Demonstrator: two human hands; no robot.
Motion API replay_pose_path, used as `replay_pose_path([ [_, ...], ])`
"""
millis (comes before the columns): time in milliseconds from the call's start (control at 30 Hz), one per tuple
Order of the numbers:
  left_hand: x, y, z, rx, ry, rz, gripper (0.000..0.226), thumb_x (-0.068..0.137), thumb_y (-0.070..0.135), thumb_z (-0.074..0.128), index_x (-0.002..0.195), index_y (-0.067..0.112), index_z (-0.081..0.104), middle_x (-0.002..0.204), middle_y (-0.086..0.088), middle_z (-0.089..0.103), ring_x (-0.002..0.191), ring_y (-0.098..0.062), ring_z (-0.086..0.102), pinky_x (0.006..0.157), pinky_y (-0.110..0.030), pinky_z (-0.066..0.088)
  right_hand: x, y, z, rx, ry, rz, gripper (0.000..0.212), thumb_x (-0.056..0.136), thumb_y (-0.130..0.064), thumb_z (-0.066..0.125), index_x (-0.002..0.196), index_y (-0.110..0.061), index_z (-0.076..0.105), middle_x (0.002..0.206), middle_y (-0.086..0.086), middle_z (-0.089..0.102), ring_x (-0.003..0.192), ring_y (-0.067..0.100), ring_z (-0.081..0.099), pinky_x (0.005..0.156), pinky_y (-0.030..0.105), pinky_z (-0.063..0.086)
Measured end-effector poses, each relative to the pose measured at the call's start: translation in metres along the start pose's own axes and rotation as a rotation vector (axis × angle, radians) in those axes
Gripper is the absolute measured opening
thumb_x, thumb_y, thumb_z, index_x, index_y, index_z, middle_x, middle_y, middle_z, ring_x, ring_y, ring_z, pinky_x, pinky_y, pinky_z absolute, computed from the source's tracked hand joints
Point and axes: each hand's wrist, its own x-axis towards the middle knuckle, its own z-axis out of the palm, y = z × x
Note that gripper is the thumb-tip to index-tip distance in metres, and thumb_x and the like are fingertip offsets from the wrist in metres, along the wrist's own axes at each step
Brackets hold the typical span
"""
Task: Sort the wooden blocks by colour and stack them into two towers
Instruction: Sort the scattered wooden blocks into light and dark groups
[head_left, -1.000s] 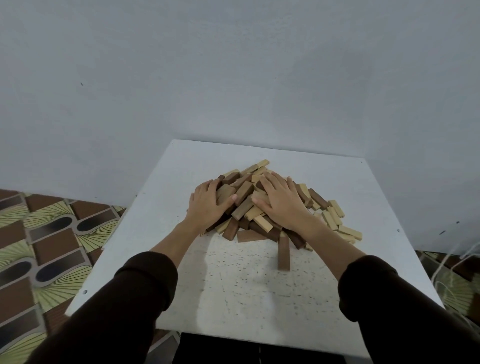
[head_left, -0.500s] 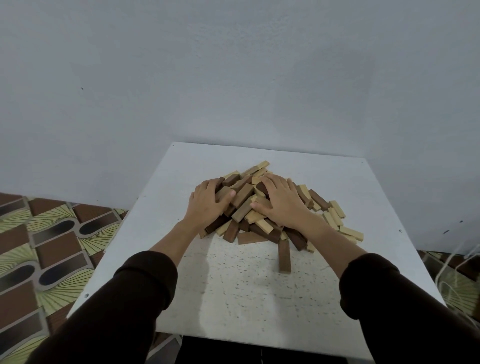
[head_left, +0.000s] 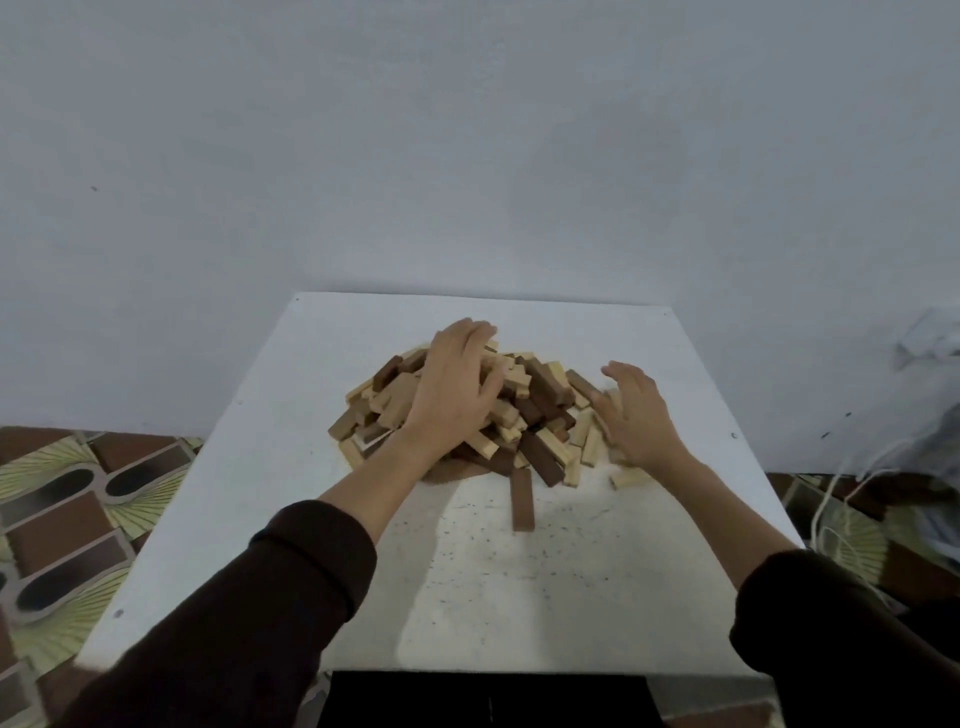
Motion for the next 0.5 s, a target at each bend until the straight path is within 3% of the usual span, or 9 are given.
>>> replay_pose_path([
  [100,-0.004,0.021,0.026,0.105,-0.102,0.150,0.036,0.095,0.025,0.048,0.123,0.004,0.055,0.130,-0.011,0.052,0.129,-0.026,0.039,0.112,-0.044,0.023,-0.021,0.028,0.002,-0.023,-0.045,0.123,0.046,0.099,-0.028,0.044,0.138,-0.003,0.041,0.146,0.015,0.038,0.136,0.028,0.031,0.110,0.032,0.020],
  [233,-0.015,0.035,0.060,0.261,-0.278,0.286,0.036,0.097,0.028,0.043,0.125,0.009,0.055,0.133,-0.006,0.052,0.133,-0.023,0.039,0.114,-0.049,0.019,-0.033,0.036,0.013,-0.062,-0.169,0.181,0.063,0.094,-0.048,0.028,0.142,-0.008,0.035,0.152,0.013,0.029,0.141,0.026,0.024,0.115,0.038,0.015],
  [300,-0.019,0.040,0.068,0.317,-0.283,0.343,0.039,0.094,0.031,0.038,0.120,0.010,0.059,0.126,-0.005,0.059,0.128,-0.023,0.047,0.110,-0.050,0.027,-0.033,0.032,0.021,-0.106,-0.184,0.172,0.054,0.100,-0.037,0.033,0.145,-0.008,0.028,0.155,0.011,0.022,0.143,0.024,0.017,0.115,0.039,0.008],
  [433,-0.021,0.038,0.069,0.271,-0.253,0.297,0.041,0.091,0.032,0.036,0.115,0.010,0.061,0.121,-0.005,0.061,0.123,-0.022,0.049,0.109,-0.047,0.028,-0.032,0.025,0.035,-0.088,-0.113,0.133,0.053,0.100,-0.034,0.037,0.142,-0.003,0.032,0.151,0.017,0.026,0.141,0.029,0.019,0.116,0.040,0.012],
  [500,-0.022,0.033,0.061,0.230,-0.222,0.258,0.047,0.090,0.036,0.032,0.116,0.009,0.061,0.123,-0.005,0.059,0.122,-0.022,0.048,0.110,-0.045,0.024,-0.033,0.021,0.038,-0.072,-0.104,0.142,0.065,0.096,-0.050,0.031,0.142,-0.005,0.032,0.152,0.018,0.025,0.142,0.030,0.017,0.116,0.041,0.011],
])
